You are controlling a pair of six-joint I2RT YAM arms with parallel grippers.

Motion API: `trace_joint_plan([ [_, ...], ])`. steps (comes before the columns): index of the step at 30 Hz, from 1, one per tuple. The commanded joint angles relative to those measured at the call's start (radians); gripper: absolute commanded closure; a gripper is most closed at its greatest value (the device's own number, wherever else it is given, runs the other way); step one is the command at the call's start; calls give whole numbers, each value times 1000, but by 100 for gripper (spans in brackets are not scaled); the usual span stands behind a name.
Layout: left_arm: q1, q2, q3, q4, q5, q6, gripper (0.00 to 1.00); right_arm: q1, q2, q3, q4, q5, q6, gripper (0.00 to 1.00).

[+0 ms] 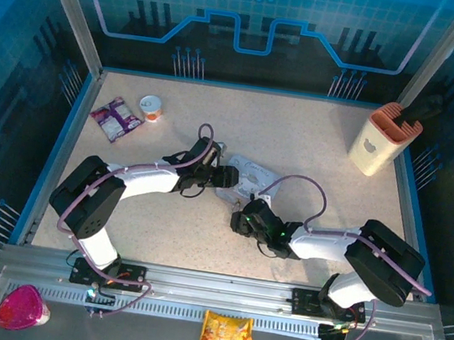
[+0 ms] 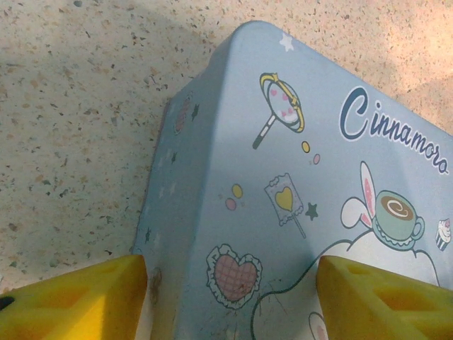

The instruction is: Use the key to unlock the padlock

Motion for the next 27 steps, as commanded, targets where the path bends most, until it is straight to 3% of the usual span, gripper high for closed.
trace_joint_plan([
  [1, 3, 13, -42, -32, 3, -14, 35, -14, 71, 36, 2, -20, 3, 48],
  [4, 3, 7, -54, -30, 0, -21, 36, -13, 100, 50, 1, -24, 8, 52],
  [7, 3, -2, -72, -29, -9, -32, 37, -14, 107, 53, 6, -32, 20, 63],
  [16, -7, -19, -132, 5, -50, -78, 39, -14, 9, -11, 42, -29, 95, 89],
  [27, -77, -75, -185, 37, -109, -159, 41, -14, -70, -112, 200, -21, 181, 99],
])
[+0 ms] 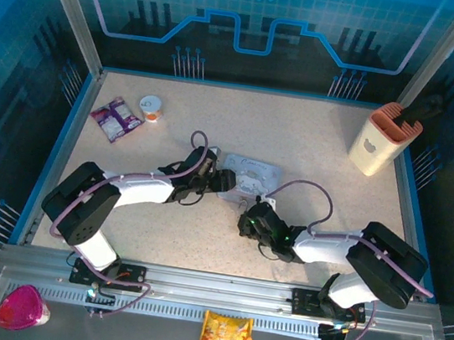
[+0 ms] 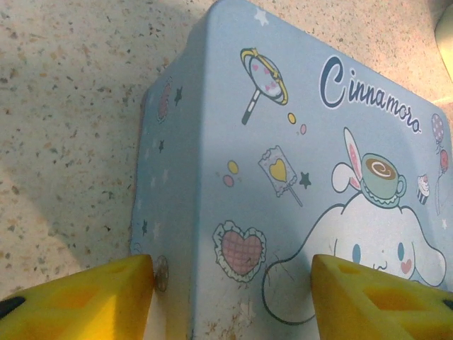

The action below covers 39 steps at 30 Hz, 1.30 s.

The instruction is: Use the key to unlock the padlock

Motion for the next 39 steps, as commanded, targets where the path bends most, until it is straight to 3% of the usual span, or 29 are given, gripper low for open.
trace_joint_plan([
  [1, -36, -12, -58, -102, -39, -46, 41, -4, -34, -36, 104, 9, 64, 100],
  [14, -146, -25, -86, -58, -91, -151, 43, -39, -73, -128, 282, 57, 204, 100],
  [24, -156, -17, -87, -58, -110, -182, 43, -62, -76, -155, 351, 112, 298, 100],
  [39, -156, -5, -63, -84, -135, -184, 43, -153, 33, -162, 402, 62, 321, 100],
])
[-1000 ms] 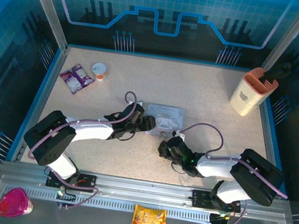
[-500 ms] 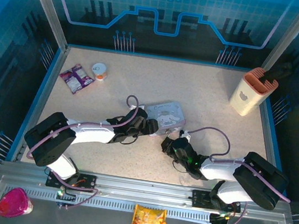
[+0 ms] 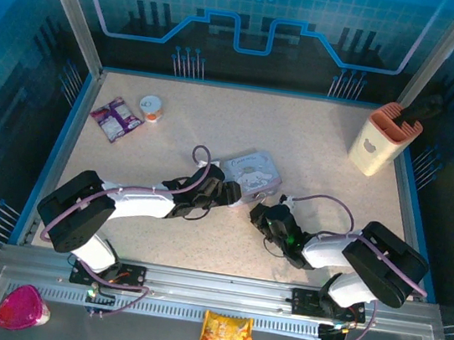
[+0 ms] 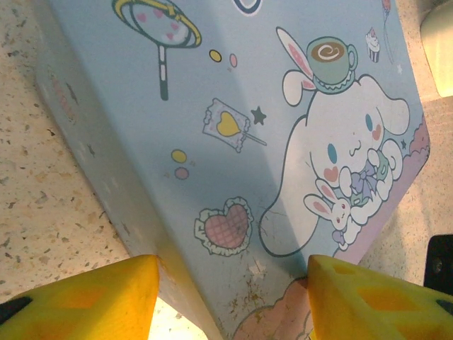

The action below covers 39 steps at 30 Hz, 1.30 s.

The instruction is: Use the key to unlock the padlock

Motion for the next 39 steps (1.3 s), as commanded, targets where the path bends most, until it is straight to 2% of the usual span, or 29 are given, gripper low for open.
trace_joint_plan([
  [1, -8, 41, 0, -121, -23, 7, 43, -34, 15, -12, 66, 16, -4, 100],
  [10, -8, 61, 10, -122, -25, 6, 44, -60, -14, -10, 82, -3, -11, 100],
  [21, -6, 68, 27, -121, -15, 5, 43, -77, 37, 0, 171, -41, 14, 100],
  [25, 21, 101, 76, -141, 4, 44, 43, -84, -32, 6, 46, -46, -36, 100],
  [33, 102, 237, 228, -174, 29, 165, 43, -86, -252, 89, -438, -73, -284, 100],
  [39, 163, 321, 402, -263, 58, 268, 42, -95, -348, 81, -597, -161, -397, 100],
])
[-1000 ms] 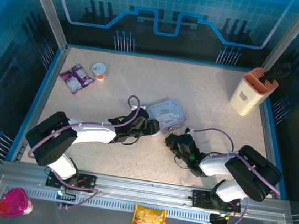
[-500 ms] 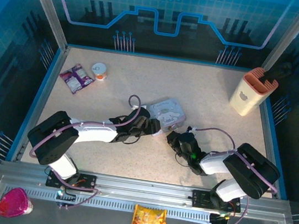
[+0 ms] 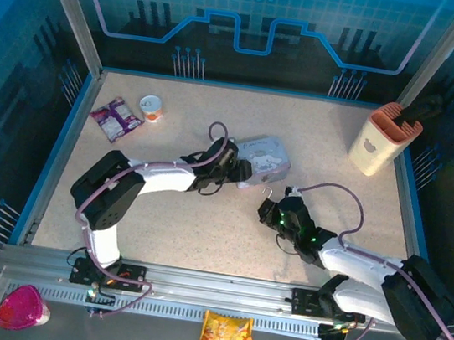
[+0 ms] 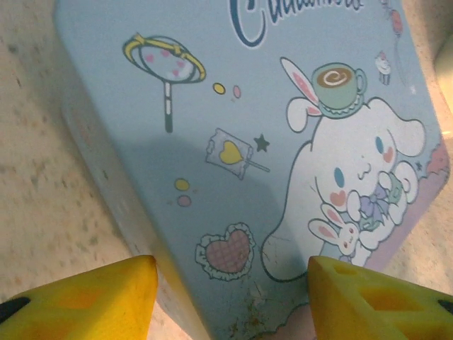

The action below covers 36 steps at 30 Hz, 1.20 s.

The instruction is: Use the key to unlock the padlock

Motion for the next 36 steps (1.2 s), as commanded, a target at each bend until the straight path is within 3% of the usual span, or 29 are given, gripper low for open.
trace_joint_plan([
  [1, 36, 64, 79, -165, 12, 112, 41, -3, -41, 21, -184, -53, -113, 100],
  [6, 39, 76, 230, -297, 52, 255, 37, 42, -73, 29, -256, -43, -135, 100],
  [9, 43, 12, 217, -301, 29, 298, 34, 71, -50, 42, -278, -42, -138, 100],
  [14, 58, -162, 62, -190, 9, 329, 23, 117, 15, 77, -291, -55, -143, 100],
  [20, 98, -412, -241, 39, -108, 329, 21, 132, 103, 115, -299, -98, -140, 100],
  [29, 165, -658, -484, 104, -194, 321, 18, 131, 196, 158, -318, -127, -146, 100],
  [36, 206, -763, -571, 98, -253, 313, 17, 130, 210, 170, -362, -101, -154, 80],
])
